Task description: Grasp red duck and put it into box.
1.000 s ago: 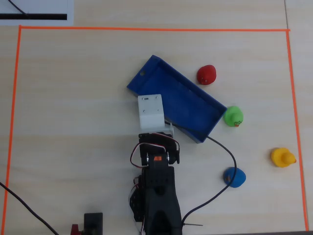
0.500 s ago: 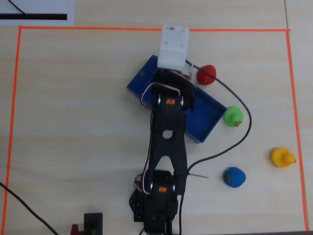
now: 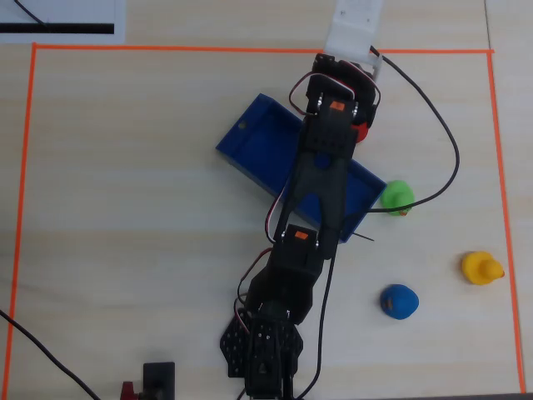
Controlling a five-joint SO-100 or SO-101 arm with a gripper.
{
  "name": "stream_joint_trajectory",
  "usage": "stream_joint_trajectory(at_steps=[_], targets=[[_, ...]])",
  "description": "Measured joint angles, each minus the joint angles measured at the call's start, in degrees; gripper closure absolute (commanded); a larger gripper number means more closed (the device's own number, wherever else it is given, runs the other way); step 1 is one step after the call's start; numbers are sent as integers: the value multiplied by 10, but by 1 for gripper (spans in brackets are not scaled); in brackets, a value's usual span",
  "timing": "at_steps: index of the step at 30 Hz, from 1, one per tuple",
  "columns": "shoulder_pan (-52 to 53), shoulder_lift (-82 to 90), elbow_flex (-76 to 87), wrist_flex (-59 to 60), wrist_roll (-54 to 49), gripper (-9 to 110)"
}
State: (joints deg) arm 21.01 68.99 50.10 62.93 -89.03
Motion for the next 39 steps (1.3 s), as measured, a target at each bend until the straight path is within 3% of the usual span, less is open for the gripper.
stream_joint_trajectory(at_steps=[14, 23, 39], targets=[[86, -57, 63, -20, -8, 87], [81, -56, 156, -10, -12, 86], [67, -85, 163, -11, -11, 85]])
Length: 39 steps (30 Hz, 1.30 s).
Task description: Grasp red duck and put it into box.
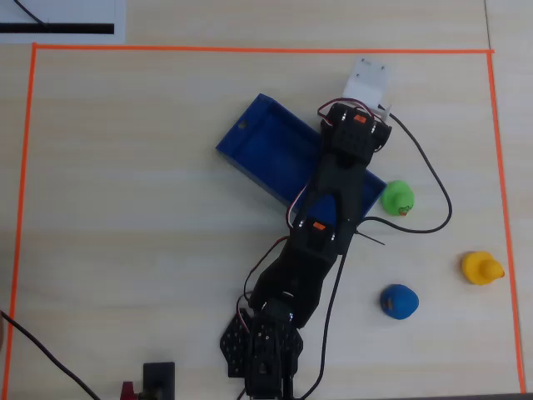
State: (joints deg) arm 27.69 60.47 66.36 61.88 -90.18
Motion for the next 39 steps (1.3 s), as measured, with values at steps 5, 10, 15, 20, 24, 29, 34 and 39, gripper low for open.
stream_joint_trajectory(at_steps=[5, 10, 15, 20, 24, 29, 34, 39], targets=[[0, -15, -7, 0, -1, 101], [-5, -33, -38, 12, 0, 101], [-5, -40, -59, 14, -2, 101], [-2, -40, -105, 15, 19, 101], [-2, -12, -158, 53, 27, 101], [-3, 76, -192, 172, 27, 101], [-2, 165, -175, 264, 27, 101], [-4, 244, -74, 280, 40, 101]])
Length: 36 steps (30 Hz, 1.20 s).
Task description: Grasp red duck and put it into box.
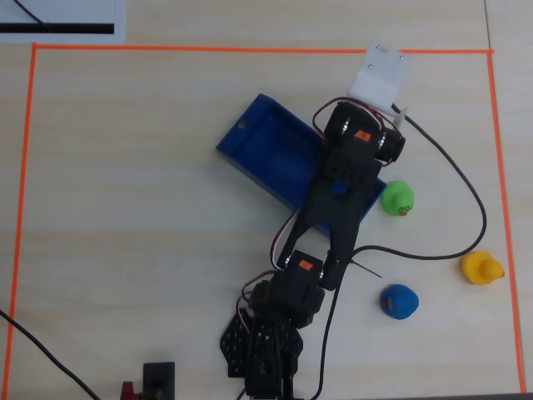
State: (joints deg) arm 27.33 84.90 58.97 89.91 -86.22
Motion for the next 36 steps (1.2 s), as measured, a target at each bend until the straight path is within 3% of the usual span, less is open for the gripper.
stream_joint_trajectory(at_steps=[7, 18, 24, 28, 36], targets=[[2, 113, 176, -11, 0, 101], [-19, 221, 520, -232, 0, 101], [-21, 221, 563, -272, 0, 101], [-24, 221, 563, -282, 1, 84], [-20, 221, 563, -299, 0, 75]])
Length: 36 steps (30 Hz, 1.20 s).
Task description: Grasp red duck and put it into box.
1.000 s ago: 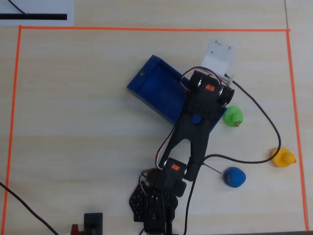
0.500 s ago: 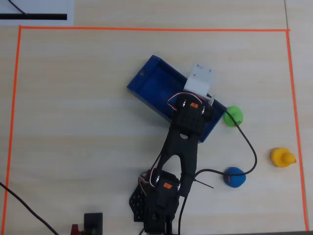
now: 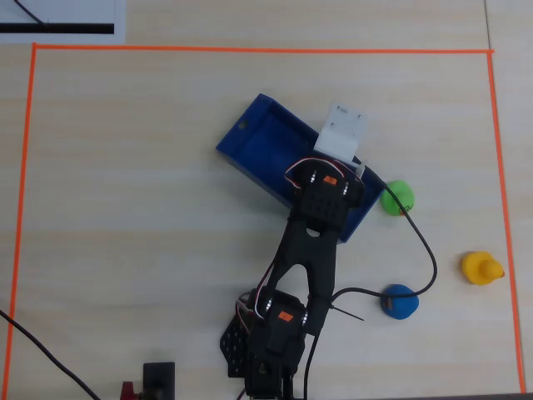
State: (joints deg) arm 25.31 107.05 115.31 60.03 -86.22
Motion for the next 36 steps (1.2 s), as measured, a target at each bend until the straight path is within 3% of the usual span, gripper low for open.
stream_joint_trajectory(at_steps=[6, 13, 14, 23, 29, 36], targets=[[1, 17, 0, -5, 0, 77], [-4, 74, -30, -11, 39, 97], [-11, 85, -45, 5, 43, 101], [-111, 238, -117, 214, 37, 101], [-214, 427, 47, 292, 28, 101], [-235, 609, 305, 240, -11, 101]])
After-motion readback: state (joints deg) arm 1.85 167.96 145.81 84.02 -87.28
